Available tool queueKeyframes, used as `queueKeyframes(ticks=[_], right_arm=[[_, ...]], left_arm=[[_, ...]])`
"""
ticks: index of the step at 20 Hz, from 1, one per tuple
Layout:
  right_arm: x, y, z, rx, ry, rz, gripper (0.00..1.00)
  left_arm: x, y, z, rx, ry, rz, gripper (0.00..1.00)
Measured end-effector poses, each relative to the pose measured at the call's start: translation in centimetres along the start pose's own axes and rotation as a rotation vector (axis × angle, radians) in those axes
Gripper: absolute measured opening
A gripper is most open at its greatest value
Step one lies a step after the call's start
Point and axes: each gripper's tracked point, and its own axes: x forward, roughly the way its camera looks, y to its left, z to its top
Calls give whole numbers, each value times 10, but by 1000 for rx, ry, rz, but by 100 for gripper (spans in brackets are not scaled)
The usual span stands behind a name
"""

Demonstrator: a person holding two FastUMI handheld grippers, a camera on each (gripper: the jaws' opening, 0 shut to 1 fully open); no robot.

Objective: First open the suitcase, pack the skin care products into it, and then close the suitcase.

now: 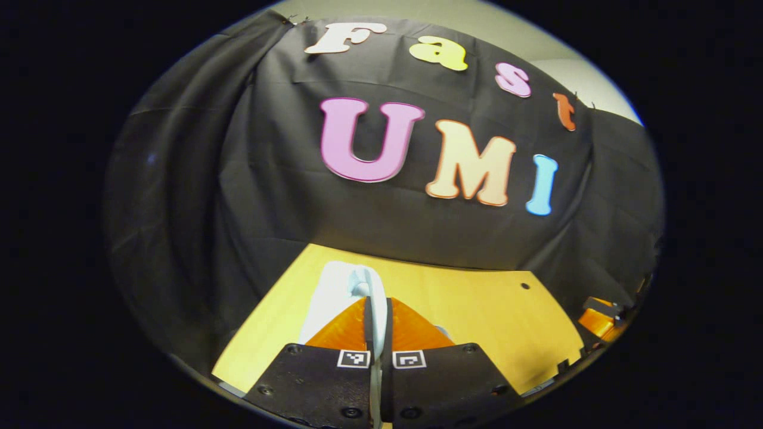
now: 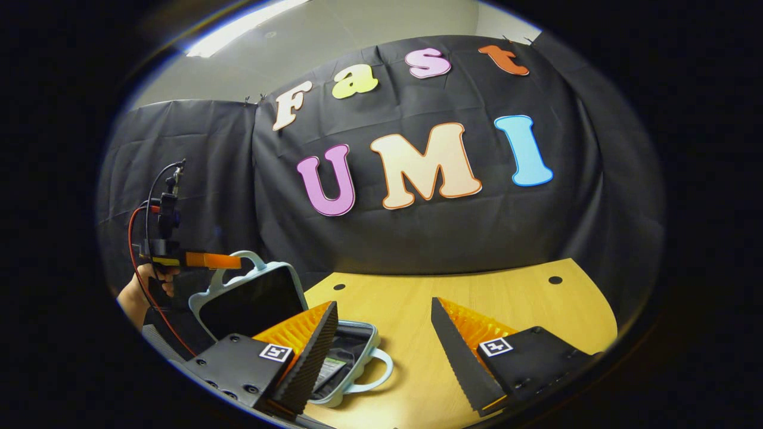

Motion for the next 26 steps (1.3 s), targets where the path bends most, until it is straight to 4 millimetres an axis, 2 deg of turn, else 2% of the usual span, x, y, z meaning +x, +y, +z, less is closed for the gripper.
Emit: queueKeyframes(ticks=[4,7,11,15,16,17,18,21,23,24,25,26], right_arm=[[-13,-26,7,-24,-19,-27,98],[-24,-45,11,-26,-21,-52,97],[-46,-82,24,-66,-55,-111,98],[-67,-115,28,-65,-62,-166,97],[-73,-122,27,-60,-65,-174,98],[-79,-130,26,-59,-64,-178,93],[-83,-138,23,-62,-61,-183,98],[-97,-162,22,-78,-62,-197,98],[-105,-177,26,-77,-73,-214,98],[-108,-183,32,-78,-84,-223,98],[-111,-187,39,-82,-98,-237,97],[-112,-189,48,-82,-116,-243,97]], left_arm=[[19,-56,-27,-3,31,-85,0],[32,-97,-62,-17,98,-149,0],[52,-129,-101,24,130,-162,0],[70,-153,-152,28,194,-151,0],[75,-157,-166,49,216,-141,0],[78,-161,-182,72,239,-129,0],[82,-164,-197,86,258,-113,0],[88,-169,-229,138,286,-57,0],[88,-168,-236,145,288,-8,1],[83,-170,-231,123,260,14,5],[79,-172,-214,105,203,49,16],[76,-176,-191,91,135,65,22]])
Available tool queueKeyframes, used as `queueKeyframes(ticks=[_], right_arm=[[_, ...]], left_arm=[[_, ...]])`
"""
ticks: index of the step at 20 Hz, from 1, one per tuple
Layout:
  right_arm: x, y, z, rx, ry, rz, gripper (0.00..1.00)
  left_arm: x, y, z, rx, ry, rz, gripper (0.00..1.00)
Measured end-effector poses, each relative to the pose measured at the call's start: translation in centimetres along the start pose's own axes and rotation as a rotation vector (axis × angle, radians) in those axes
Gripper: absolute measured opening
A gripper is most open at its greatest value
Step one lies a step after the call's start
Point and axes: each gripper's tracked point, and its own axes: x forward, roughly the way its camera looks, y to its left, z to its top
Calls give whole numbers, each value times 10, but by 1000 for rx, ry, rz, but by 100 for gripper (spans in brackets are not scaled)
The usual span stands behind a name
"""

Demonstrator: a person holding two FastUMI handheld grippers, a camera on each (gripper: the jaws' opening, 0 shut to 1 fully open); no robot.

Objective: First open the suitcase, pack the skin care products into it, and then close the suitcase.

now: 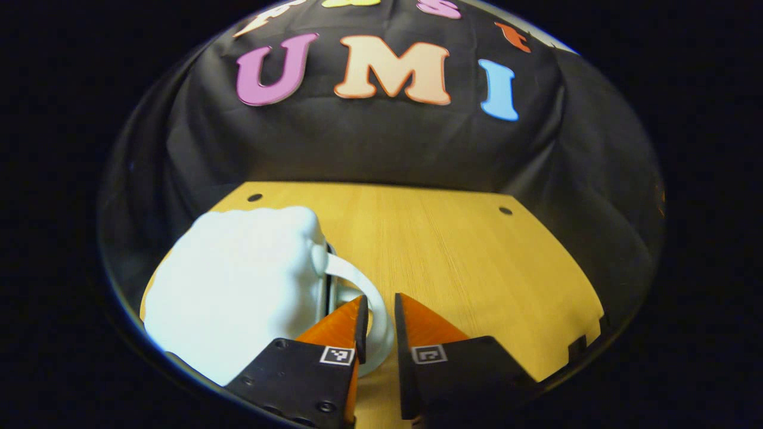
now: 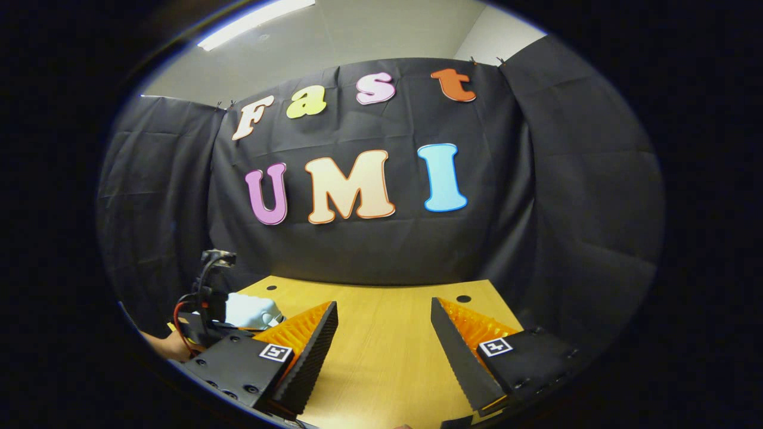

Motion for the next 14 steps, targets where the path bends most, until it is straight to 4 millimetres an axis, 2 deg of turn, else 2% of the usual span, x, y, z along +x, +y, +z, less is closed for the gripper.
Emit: queueKeyframes(ticks=[3,5,7,8,10,13,14], right_arm=[[0,14,34,26,-77,9,98],[2,22,67,35,-176,-15,97],[3,28,100,54,-273,-67,97],[0,33,109,72,-305,-82,97],[-2,50,122,92,-345,-74,97],[2,52,134,91,-368,-112,97],[1,55,137,98,-377,-116,97]], left_arm=[[-42,-13,66,46,-189,28,80],[-69,-19,111,92,-302,23,93],[-93,-27,148,125,-391,-10,93],[-103,-27,165,143,-428,-19,93],[-117,-23,186,160,-476,-18,93],[-136,-19,208,130,-546,-34,92],[-141,-18,212,124,-555,-43,96]])
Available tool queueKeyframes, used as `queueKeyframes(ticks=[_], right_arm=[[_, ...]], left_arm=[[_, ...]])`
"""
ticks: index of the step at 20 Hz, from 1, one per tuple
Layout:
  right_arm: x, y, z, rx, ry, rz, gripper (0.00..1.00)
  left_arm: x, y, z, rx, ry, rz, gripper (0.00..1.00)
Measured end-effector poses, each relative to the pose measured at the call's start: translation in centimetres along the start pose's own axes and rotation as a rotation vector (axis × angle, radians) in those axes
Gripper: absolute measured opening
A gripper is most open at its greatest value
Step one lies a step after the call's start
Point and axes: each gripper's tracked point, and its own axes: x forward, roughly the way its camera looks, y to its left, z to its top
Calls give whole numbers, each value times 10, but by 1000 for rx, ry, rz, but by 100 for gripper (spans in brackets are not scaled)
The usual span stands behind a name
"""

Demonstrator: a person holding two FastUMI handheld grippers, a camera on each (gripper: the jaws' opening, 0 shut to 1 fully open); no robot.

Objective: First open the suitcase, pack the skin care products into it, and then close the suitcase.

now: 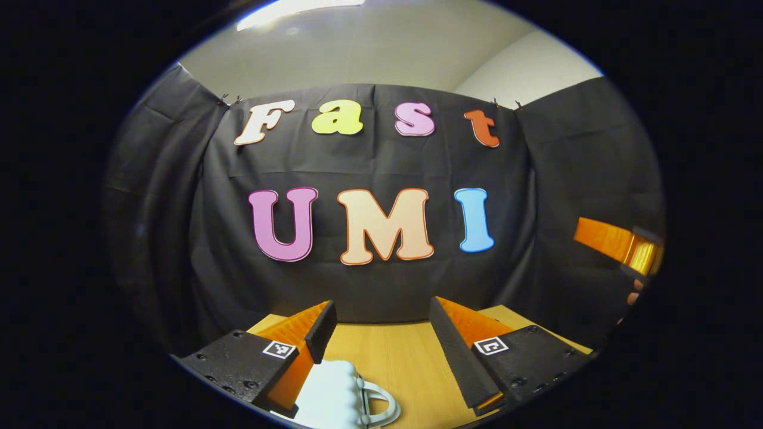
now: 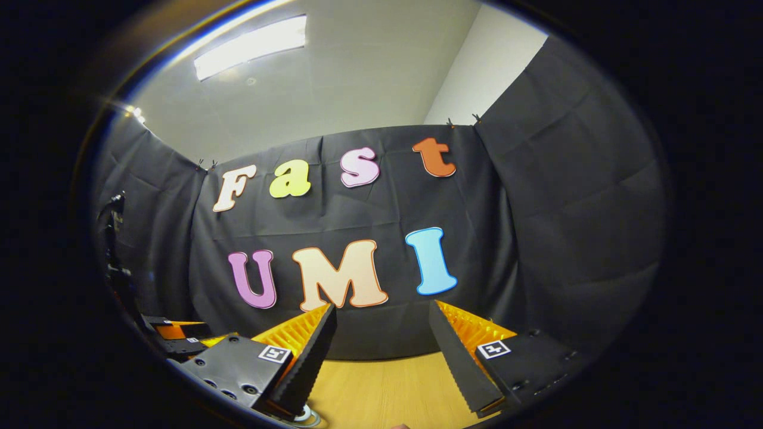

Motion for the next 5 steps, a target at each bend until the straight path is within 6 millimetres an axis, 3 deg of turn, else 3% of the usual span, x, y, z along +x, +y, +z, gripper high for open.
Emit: queueKeyframes(ticks=[1,5], right_arm=[[0,1,2,6,-4,-10,97],[10,6,-2,3,2,-12,97]], left_arm=[[-3,4,3,2,-8,2,92],[-7,19,2,-7,3,21,92]])
